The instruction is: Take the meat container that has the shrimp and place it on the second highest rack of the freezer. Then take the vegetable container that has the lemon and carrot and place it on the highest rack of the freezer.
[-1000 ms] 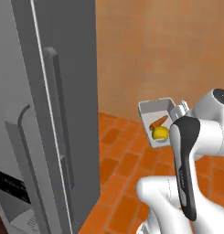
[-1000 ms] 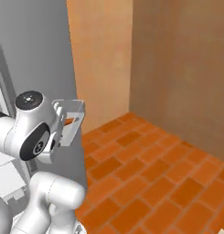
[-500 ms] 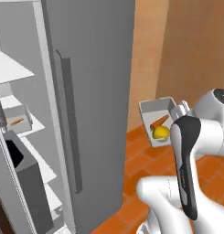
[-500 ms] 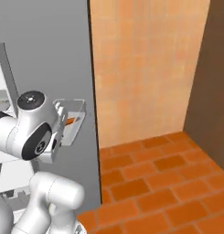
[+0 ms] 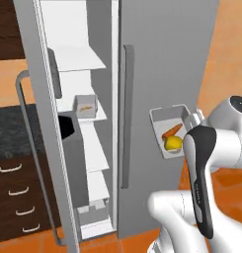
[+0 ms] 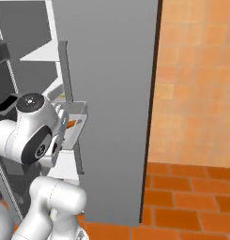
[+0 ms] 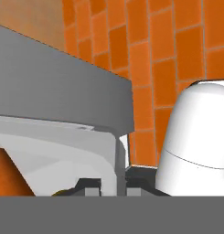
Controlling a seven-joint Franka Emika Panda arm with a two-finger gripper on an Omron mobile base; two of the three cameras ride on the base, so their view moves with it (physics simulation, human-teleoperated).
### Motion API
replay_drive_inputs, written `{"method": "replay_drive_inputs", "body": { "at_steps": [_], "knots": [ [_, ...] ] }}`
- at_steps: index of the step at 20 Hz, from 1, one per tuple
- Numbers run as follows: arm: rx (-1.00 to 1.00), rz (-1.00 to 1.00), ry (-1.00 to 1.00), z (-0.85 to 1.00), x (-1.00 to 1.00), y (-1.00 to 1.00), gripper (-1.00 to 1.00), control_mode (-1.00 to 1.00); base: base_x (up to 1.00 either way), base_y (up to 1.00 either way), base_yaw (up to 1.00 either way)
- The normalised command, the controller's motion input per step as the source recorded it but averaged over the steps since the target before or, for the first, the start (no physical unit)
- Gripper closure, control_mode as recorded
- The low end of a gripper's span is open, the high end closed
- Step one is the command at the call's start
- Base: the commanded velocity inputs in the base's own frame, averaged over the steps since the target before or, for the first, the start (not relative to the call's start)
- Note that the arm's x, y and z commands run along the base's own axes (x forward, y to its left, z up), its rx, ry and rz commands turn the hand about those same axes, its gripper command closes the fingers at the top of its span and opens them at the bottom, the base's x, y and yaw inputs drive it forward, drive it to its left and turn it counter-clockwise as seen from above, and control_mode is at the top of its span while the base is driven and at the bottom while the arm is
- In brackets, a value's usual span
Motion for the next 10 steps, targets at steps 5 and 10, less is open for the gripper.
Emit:
{"method": "replay_drive_inputs", "body": {
  "at_steps": [5,10],
  "knots": [
    [0.0,0.0,0.0,0.0,0.0,0.0,1.0,1.0,0.02,-0.04,0.57],
    [0.0,0.0,0.0,0.0,0.0,0.0,1.0,1.0,0.29,-0.05,0.44]
  ]
}}
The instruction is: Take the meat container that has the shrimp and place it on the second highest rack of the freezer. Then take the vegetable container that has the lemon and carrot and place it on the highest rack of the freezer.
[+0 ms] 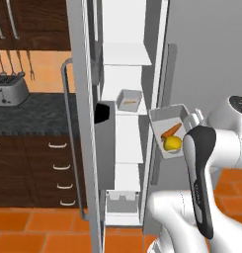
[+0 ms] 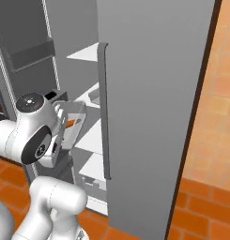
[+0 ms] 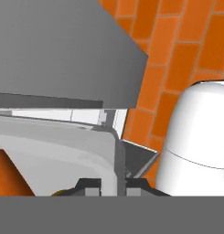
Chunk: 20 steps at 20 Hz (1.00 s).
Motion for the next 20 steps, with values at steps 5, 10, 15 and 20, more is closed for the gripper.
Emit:
{"method": "replay_drive_inputs", "body": {
  "at_steps": [5,10,15,20],
  "knots": [
    [0.0,0.0,0.0,0.0,0.0,0.0,1.0,1.0,0.43,-0.12,0.2],
    [0.0,0.0,0.0,0.0,0.0,0.0,1.0,1.0,0.47,-0.15,0.01],
    [0.0,0.0,0.0,0.0,0.0,0.0,1.0,1.0,0.5,-0.01,0.04],
    [0.0,0.0,0.0,0.0,0.0,0.0,1.0,1.0,0.19,0.01,0.09]
  ]
}}
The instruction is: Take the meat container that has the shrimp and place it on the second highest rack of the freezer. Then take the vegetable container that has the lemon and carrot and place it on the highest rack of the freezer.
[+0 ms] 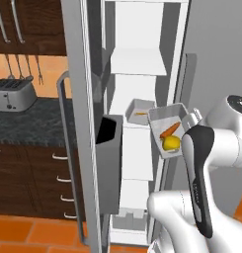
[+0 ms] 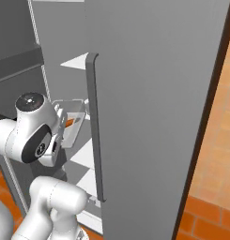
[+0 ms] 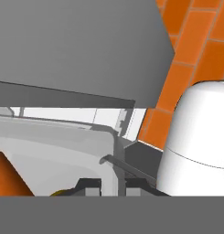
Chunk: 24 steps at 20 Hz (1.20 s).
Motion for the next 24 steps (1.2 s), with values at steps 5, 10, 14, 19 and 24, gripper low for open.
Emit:
{"method": "replay_drive_inputs", "body": {
  "at_steps": [5,10,14,19,24],
  "knots": [
    [0.0,0.0,0.0,0.0,0.0,0.0,1.0,1.0,0.09,0.05,0.07],
    [0.0,0.0,0.0,0.0,0.0,0.0,1.0,1.0,0.24,0.1,0.0],
    [0.0,0.0,0.0,0.0,0.0,0.0,1.0,1.0,0.24,0.26,-0.02],
    [0.0,0.0,0.0,0.0,0.0,0.0,1.0,1.0,0.24,0.2,-0.12],
    [0.0,0.0,0.0,0.0,0.0,0.0,1.0,1.0,0.18,0.28,-0.13]
  ]
}}
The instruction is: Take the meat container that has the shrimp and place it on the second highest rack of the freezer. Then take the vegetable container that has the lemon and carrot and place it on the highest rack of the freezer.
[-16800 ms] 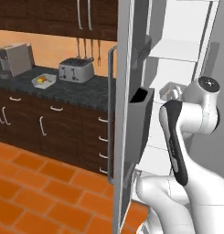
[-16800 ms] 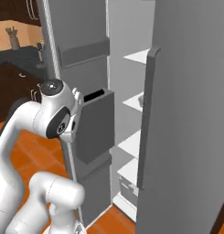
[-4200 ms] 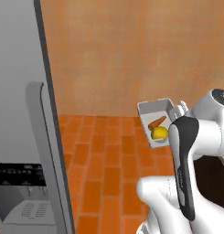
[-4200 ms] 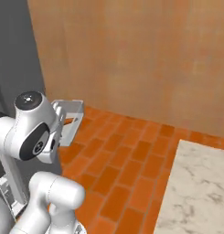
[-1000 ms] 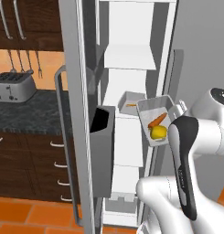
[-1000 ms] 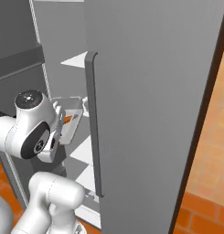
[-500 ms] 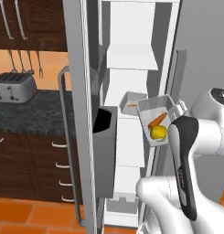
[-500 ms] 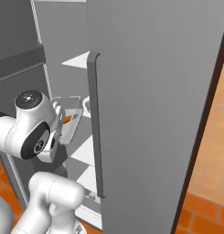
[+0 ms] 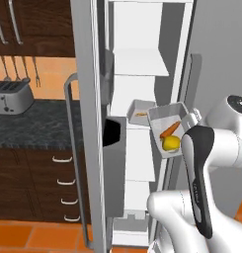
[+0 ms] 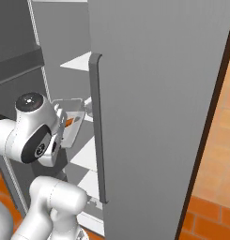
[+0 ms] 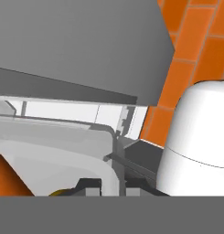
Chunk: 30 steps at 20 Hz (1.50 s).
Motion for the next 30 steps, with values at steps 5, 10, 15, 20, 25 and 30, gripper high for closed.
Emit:
{"method": "replay_drive_inputs", "body": {
  "at_steps": [5,10,15,20,25,30],
  "knots": [
    [0.0,0.0,0.0,0.0,0.0,0.0,1.0,1.0,0.18,0.25,-0.13],
    [0.0,-0.05,-0.01,0.0,0.04,0.15,1.0,-1.0,0.02,0.05,-0.05],
    [0.0,0.0,-0.08,0.27,0.18,0.22,1.0,-1.0,0.0,0.0,0.0],
    [0.05,0.0,0.0,0.66,0.06,0.02,1.0,-1.0,0.0,0.0,0.0],
    [0.08,-0.04,0.02,0.69,0.2,0.15,1.0,-1.0,0.0,0.0,0.0],
    [0.0,-0.17,0.0,0.47,0.62,0.07,1.0,-1.0,0.0,0.0,0.0]
  ]
}}
